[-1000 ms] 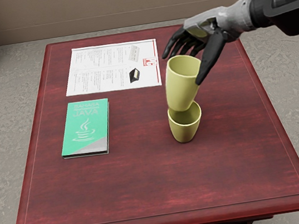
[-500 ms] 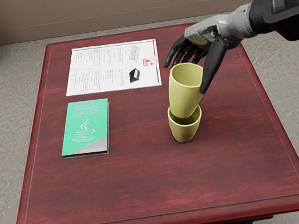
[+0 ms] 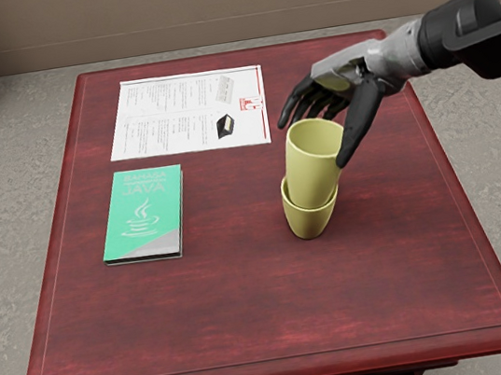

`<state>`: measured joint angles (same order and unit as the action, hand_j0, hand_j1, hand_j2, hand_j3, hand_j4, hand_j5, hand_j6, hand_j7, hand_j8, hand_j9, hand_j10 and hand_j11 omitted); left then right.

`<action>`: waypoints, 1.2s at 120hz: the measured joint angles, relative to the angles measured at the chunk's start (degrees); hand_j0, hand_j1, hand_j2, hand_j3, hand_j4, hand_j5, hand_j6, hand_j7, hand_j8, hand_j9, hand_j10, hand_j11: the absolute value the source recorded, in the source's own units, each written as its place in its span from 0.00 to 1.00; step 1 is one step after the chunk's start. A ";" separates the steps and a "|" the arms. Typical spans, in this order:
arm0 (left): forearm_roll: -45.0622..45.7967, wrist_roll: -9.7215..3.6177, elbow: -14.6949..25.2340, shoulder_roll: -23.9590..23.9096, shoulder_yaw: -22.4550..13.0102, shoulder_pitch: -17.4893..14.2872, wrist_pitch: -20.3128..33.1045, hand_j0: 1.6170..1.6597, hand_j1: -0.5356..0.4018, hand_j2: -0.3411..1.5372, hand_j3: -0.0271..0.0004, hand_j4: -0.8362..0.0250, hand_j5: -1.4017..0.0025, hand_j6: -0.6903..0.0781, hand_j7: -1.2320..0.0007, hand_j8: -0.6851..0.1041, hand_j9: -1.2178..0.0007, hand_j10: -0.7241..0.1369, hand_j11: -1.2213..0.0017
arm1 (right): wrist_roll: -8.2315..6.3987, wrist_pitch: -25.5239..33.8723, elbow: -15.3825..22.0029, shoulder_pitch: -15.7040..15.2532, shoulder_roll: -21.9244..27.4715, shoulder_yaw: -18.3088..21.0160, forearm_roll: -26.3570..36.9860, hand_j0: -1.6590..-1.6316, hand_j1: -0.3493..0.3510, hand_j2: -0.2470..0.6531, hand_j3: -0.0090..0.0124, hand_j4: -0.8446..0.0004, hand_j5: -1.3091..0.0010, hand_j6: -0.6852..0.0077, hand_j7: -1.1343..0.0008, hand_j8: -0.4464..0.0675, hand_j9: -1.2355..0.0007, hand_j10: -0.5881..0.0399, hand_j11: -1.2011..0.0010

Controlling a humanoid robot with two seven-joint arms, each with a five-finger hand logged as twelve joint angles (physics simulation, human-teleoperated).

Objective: Pick up cup and place in cup with right hand

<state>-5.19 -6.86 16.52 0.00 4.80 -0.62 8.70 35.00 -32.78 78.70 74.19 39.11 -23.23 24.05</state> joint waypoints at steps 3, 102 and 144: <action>0.00 0.00 0.00 0.00 -0.01 0.00 0.00 0.96 0.94 0.18 0.99 0.97 1.00 0.90 1.00 0.87 1.00 0.84 1.00 | 0.00 0.08 -0.06 -0.12 -0.07 0.05 0.07 0.06 0.63 0.35 0.42 0.50 0.58 0.47 0.52 0.29 0.56 0.34 0.54; 0.00 0.00 0.00 0.00 0.02 0.00 0.00 0.96 0.94 0.18 0.98 0.97 1.00 0.90 1.00 0.87 1.00 0.84 1.00 | -7.77 -2.19 -0.74 -18.55 14.77 -12.66 -20.62 0.04 0.02 0.27 0.42 0.98 0.99 0.97 0.98 0.84 0.98 0.91 0.98; -0.09 0.00 0.00 0.00 -0.03 0.00 0.00 0.96 0.94 0.18 0.98 0.97 1.00 0.90 1.00 0.87 1.00 0.84 1.00 | -19.49 -2.25 -0.74 -27.36 26.50 -12.81 -22.31 0.04 0.00 0.28 0.42 1.00 1.00 0.99 1.00 0.86 1.00 0.93 1.00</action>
